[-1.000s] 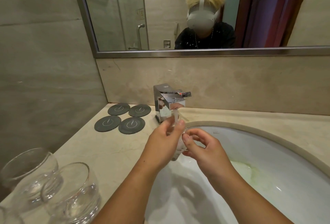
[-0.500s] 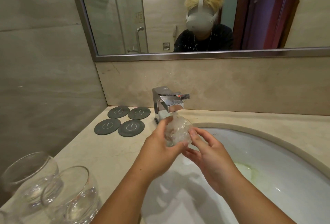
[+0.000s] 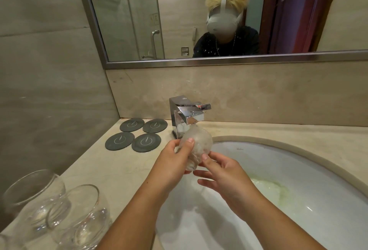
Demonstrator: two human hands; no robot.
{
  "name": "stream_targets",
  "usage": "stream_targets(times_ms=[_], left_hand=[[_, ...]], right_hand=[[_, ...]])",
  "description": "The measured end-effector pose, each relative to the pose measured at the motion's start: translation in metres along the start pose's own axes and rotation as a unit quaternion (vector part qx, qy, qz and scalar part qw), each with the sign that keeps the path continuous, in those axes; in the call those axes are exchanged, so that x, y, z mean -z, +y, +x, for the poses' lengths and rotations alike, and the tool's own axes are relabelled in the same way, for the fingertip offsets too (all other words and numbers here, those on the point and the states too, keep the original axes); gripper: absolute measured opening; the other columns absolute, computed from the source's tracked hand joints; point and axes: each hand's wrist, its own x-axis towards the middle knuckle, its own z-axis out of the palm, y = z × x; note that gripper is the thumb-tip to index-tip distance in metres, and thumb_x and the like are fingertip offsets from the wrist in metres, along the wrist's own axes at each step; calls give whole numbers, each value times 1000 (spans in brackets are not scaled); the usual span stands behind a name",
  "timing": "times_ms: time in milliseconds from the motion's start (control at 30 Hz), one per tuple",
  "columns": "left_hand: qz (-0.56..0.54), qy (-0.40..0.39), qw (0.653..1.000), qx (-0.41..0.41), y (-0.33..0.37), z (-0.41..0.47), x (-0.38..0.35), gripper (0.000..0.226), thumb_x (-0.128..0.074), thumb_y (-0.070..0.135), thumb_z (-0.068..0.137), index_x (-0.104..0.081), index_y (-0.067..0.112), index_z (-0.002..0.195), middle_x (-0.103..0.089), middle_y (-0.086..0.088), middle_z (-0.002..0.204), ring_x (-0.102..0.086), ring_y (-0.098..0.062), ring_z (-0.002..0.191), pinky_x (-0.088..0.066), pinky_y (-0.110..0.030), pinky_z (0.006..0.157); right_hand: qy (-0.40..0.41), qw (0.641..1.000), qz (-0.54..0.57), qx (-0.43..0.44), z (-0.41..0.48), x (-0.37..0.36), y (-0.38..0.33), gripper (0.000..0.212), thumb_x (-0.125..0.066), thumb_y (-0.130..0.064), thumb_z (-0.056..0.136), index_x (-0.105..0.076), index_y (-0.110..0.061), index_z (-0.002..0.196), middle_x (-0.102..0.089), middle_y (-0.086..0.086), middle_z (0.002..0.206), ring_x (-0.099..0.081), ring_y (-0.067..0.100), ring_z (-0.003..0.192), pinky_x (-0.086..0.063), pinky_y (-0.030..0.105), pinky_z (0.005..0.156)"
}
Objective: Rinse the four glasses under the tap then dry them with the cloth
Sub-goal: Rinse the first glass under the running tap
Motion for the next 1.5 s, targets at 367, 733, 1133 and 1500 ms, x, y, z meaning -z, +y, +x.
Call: stream_targets(times_ms=[367,733,1133,1500], left_hand=[[93,-67,991,-64,0,-7,-1,57,-65,80,81,-65,37,119,-78,13,106,-75,-7,96,-58,-39,95],[29,-37,999,23,4,-6,-2,45,-58,65,97,-75,26,111,-81,11,95,-75,-6,89,-53,-28,75],[-67,-38,995,56,7,-6,-8,88,-81,67,62,-48,22,130,-78,0,115,-79,-18,99,-62,-47,95],[177,-35,981,-73,12,-13,3,88,-84,40,83,-32,27,153,-46,11,142,-52,-7,127,-41,-22,100]], right_hand=[[34,999,-1,36,3,1,0,40,-78,-27,95,-66,-17,132,-82,11,95,-79,26,81,-66,41,84],[-12,1000,-12,21,0,6,-3,29,-78,-30,95,-70,-35,123,-82,0,98,-78,28,93,-66,47,85],[-17,975,-221,23,14,-2,-31,65,-82,-19,81,-58,-34,140,-76,3,116,-75,25,104,-63,40,82],[70,915,-351,185,20,12,-1,82,-92,-18,81,-49,-31,149,-66,-16,132,-64,-10,108,-43,-1,83]])
